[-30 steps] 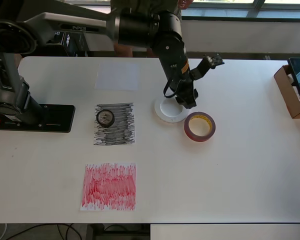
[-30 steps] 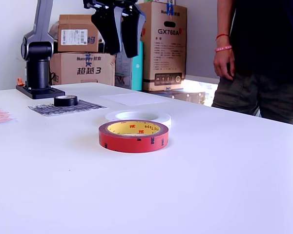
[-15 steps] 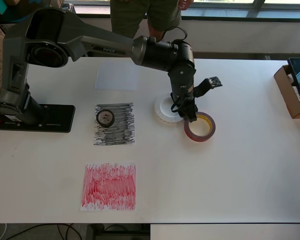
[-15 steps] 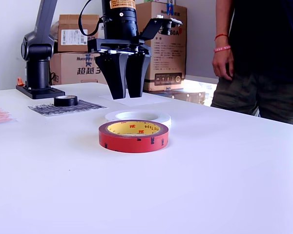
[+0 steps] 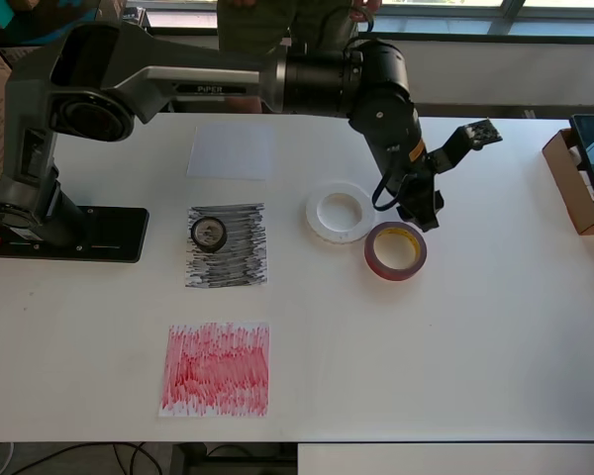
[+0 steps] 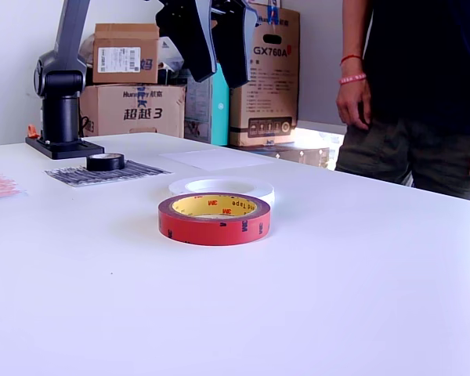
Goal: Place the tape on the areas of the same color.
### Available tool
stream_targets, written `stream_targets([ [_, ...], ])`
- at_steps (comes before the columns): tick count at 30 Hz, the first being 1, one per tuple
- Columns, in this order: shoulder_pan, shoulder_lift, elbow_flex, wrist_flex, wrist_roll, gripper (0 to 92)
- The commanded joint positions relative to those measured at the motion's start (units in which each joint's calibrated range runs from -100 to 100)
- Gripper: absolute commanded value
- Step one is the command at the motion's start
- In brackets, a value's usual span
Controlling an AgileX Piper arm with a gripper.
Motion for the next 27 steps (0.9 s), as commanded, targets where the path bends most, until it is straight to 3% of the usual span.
stream_targets([
  [1, -0.2, 4.0, -0.3, 0.2, 0.3, 55.4],
  [7, 1.0, 6.8, -1.2, 4.7, 0.4, 55.4],
  [27, 3.1, 16.0, -8.4, 8.3, 2.0, 55.4],
])
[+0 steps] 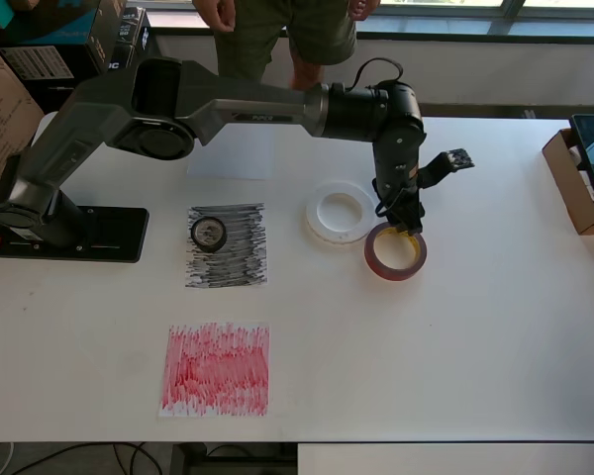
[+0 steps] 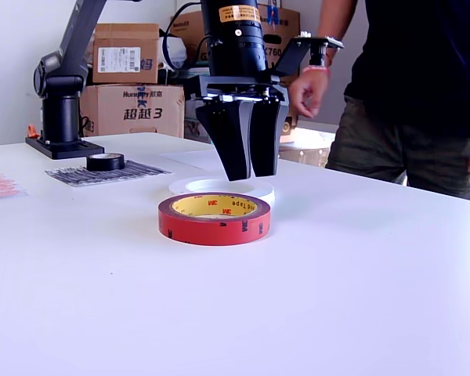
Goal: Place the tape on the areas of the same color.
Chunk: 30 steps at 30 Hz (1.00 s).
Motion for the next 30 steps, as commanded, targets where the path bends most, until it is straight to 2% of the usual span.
stream_targets([
  [1, -0.5, 1.0, -0.5, 0.5, 0.5, 55.4],
  [27, -1.1, 4.9, 0.7, 2.4, 1.5, 55.3],
  [30, -1.1, 5.3, 0.6, 2.5, 1.5, 49.1],
])
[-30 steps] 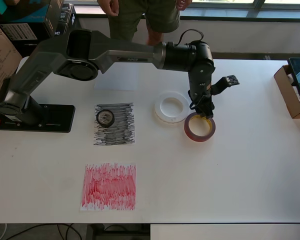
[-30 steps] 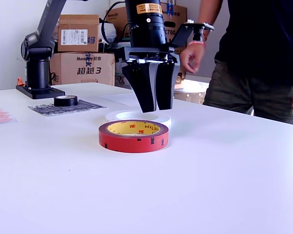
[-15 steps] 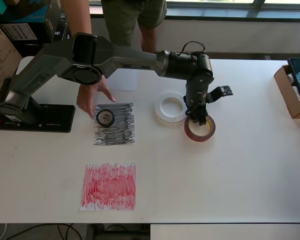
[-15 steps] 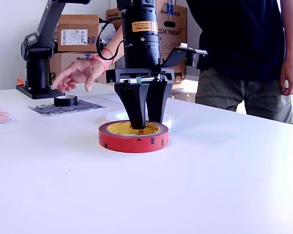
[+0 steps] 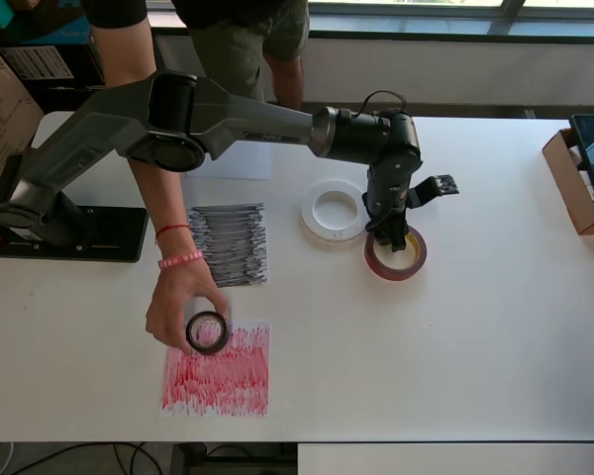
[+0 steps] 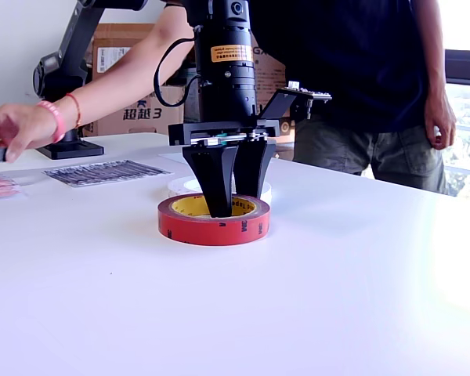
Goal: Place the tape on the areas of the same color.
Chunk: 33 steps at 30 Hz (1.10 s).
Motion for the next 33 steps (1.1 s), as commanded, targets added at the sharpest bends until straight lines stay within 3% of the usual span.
stream_targets([
  [1, -0.2, 0.4, -0.4, -0.3, -0.4, 43.4],
  [6, -0.1, -0.2, -1.5, 1.5, -0.3, 0.0],
  [9, -0.3, -1.7, -1.5, 1.5, 0.4, 4.4],
  [12, -0.3, -4.7, -1.1, 1.5, 0.6, 0.0],
  [23, -0.4, -10.0, 0.6, 2.5, -0.4, 0.0],
  [29, -1.3, -11.7, 8.4, 5.4, -6.6, 0.0],
  [33, -3.1, -20.6, 17.3, 5.0, -10.6, 0.0],
])
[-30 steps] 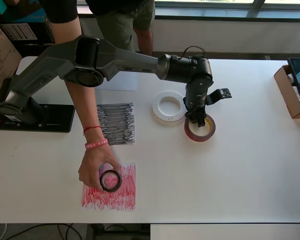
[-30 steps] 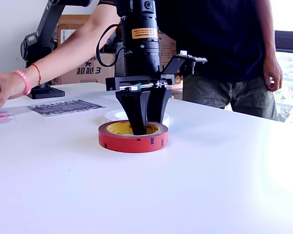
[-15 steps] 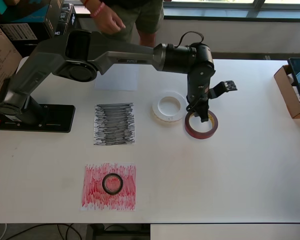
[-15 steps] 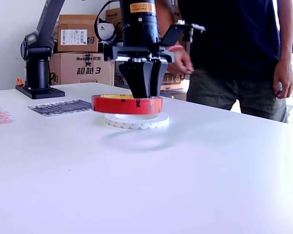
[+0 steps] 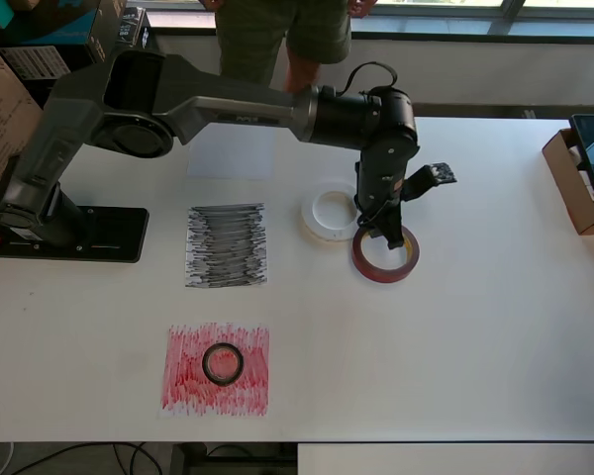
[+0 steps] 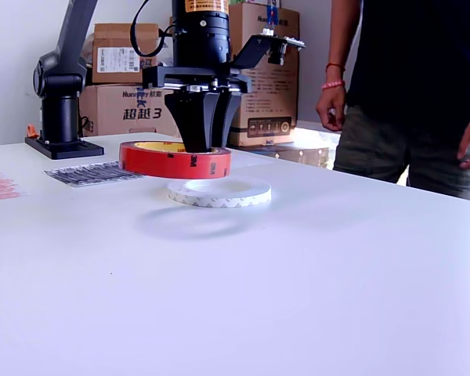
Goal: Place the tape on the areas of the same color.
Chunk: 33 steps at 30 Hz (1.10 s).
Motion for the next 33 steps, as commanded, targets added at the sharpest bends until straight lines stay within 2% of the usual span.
stream_targets([
  [1, -1.3, -11.7, 12.9, -0.4, -5.2, 0.0],
  [9, -2.2, -34.8, 43.3, -12.9, -9.7, 0.0],
  [16, -2.4, -47.6, 64.4, -19.1, -12.5, 0.0],
  [22, -5.8, -53.4, 72.0, -21.1, -15.5, 0.0],
  [29, -14.4, -55.1, 75.4, -21.1, -19.1, 0.0],
  [33, -15.5, -54.9, 75.7, -21.2, -19.8, 0.0],
])
